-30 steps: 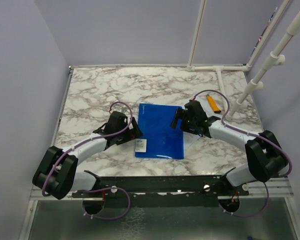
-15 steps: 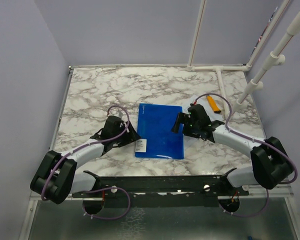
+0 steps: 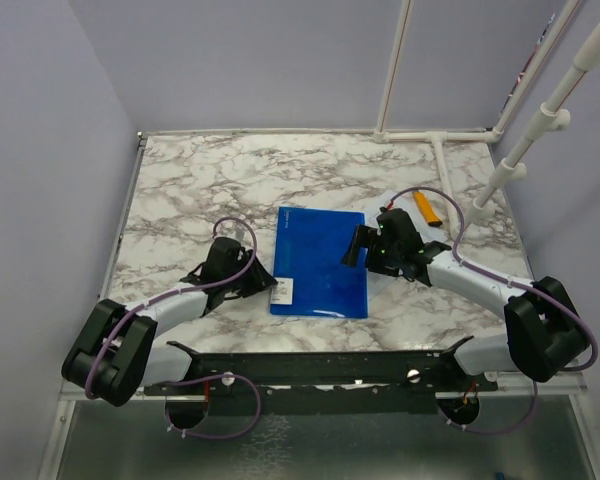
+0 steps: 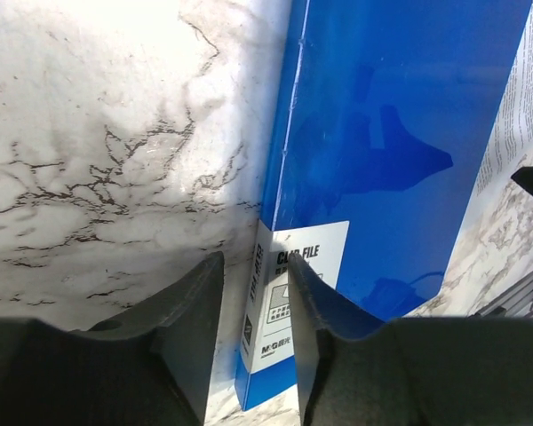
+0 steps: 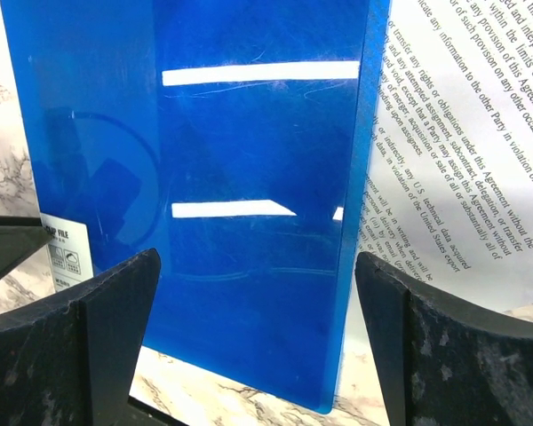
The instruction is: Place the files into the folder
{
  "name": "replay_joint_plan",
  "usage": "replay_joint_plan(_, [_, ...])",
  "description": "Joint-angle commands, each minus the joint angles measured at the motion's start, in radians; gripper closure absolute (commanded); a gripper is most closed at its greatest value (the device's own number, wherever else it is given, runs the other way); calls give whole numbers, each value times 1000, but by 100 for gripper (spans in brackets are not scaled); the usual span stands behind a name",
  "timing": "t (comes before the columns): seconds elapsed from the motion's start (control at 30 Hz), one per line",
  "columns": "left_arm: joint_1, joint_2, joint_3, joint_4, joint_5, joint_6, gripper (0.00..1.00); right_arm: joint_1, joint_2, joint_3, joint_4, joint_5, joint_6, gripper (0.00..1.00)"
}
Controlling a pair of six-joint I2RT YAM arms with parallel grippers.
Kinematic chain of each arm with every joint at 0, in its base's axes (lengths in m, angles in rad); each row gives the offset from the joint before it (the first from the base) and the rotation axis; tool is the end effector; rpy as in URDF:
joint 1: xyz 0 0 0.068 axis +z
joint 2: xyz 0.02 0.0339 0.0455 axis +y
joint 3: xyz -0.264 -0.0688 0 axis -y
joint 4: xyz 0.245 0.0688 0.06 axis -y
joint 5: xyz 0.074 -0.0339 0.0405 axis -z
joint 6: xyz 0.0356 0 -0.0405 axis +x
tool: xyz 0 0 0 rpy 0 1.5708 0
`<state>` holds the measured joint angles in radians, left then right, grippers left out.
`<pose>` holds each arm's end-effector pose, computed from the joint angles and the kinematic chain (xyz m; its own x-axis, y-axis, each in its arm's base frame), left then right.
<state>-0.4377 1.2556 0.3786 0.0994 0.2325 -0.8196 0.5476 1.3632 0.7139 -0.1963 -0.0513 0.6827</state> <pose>0.1943 -0.1000 0.1383 -0.8438 -0.3903 -0.3682 -0.0814 0.7714 -0.6311 0.2293 0.1420 0.1895 -0.8421 0.2245 -0.4904 -0.0228 0.8936 0.4482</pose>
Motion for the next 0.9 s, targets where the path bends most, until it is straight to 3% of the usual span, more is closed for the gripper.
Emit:
replay_joint_plan(0.0, [7, 33, -58, -103, -16, -9, 64, -5, -8, -13, -3, -32, 11, 5])
replay_joint_plan(0.3, [30, 23, -104, -72, -22, -21, 81, -5, 30, -18, 43, -86, 32, 6])
replay_joint_plan(0.87, [60, 28, -144, -43, -35, -20, 93, -4, 99, -53, 117, -105, 76, 10])
